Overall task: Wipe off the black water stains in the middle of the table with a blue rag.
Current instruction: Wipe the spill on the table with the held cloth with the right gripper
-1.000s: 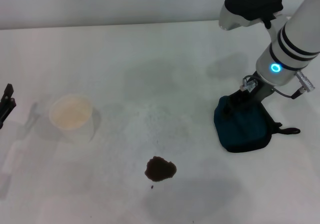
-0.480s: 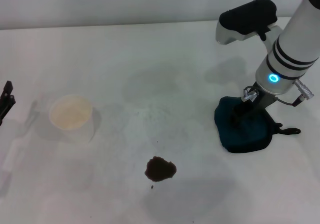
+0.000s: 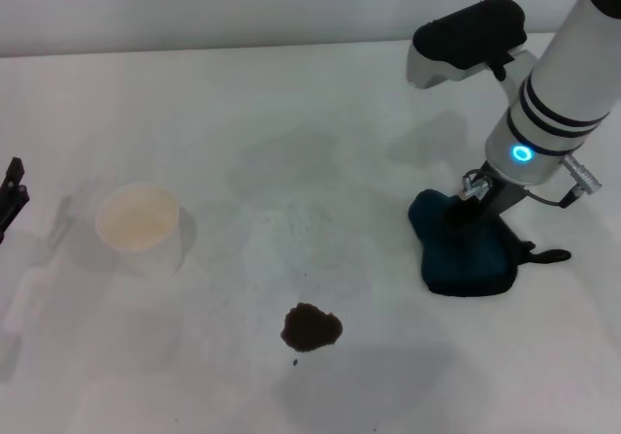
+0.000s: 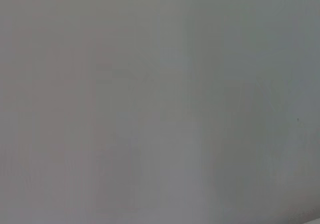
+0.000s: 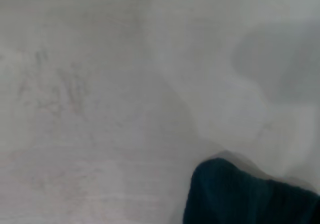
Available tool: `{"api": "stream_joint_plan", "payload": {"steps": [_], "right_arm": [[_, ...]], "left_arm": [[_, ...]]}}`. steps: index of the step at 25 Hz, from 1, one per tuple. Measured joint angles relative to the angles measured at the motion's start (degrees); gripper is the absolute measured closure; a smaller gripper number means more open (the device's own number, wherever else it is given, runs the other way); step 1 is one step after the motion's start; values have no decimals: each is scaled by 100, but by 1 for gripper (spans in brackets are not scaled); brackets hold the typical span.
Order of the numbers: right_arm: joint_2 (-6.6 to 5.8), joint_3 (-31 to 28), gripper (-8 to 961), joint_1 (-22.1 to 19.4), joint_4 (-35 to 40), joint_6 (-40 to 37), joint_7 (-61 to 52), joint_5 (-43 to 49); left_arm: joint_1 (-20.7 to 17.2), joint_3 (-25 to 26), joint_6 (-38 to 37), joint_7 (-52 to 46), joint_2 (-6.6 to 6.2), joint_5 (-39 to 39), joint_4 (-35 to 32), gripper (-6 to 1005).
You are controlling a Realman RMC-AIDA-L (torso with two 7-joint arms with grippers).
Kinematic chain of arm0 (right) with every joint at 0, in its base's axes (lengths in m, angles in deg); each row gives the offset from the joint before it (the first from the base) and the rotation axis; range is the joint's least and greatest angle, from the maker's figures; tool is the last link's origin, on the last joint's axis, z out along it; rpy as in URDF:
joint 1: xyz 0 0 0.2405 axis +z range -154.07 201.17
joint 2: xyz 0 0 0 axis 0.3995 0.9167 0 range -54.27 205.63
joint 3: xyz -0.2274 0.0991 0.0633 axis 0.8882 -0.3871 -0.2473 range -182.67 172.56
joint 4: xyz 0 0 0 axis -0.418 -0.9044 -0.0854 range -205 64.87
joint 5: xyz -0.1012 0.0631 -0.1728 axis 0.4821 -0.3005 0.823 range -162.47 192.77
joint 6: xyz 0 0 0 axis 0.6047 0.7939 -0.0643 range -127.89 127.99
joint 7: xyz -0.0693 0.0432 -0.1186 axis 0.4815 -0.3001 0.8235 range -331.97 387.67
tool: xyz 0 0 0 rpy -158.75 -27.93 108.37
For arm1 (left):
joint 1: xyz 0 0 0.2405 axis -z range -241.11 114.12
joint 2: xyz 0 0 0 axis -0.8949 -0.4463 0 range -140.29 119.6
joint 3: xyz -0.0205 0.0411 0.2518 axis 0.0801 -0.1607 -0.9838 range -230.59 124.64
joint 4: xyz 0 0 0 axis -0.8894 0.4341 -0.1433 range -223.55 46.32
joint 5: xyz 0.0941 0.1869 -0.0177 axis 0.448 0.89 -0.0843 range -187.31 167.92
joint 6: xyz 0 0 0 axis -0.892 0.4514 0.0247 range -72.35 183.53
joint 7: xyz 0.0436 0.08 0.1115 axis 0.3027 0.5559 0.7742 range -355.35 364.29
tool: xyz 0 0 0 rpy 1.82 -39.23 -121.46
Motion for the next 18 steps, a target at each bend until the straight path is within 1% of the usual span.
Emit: {"api": "stream_joint_plan", "payload": {"steps": [5,7,12,18], "right_arm": [[13,277,810,-101,410,40,-18,-427],[17,522,866,-145,630,-1,-82,-645],[27,1363,866,-124,900,-191,-450,-913],[29,2510,866,5,1079,-724,-863,-1511]], "left_arm": [[16,-1,-14,0,0,1,-1,121],[32,0,-16,0,0,1,-1,120],[89,-1,-17,0,0,1,-1,121],[165,-1,-18,0,-7,1,3,120]]}}
